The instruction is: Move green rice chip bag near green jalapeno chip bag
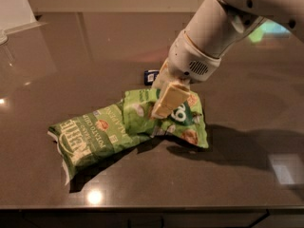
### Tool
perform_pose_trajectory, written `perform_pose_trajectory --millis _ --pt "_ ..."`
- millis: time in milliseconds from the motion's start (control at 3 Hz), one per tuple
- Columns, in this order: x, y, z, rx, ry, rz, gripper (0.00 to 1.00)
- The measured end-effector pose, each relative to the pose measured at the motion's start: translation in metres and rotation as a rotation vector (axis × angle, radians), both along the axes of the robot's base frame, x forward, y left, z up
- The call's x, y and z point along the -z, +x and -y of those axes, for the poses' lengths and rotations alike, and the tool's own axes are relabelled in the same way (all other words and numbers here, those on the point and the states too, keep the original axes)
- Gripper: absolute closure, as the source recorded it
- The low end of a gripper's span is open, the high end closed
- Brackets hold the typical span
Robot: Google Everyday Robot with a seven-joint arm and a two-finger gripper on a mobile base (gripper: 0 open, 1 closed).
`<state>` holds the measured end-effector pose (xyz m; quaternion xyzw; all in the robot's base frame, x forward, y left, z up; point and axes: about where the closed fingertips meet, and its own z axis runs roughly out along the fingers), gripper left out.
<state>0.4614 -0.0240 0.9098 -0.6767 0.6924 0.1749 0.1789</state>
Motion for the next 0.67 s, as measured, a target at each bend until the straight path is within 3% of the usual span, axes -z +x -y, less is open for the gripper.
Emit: perform_pose_trajectory --millis 333,667 --pt "-0.0005 -0.0006 -0.0010 -0.001 0.000 0.002 0.00" --pt "-0.0006 -0.0006 -0.0010 -0.001 0.000 0.002 0.00"
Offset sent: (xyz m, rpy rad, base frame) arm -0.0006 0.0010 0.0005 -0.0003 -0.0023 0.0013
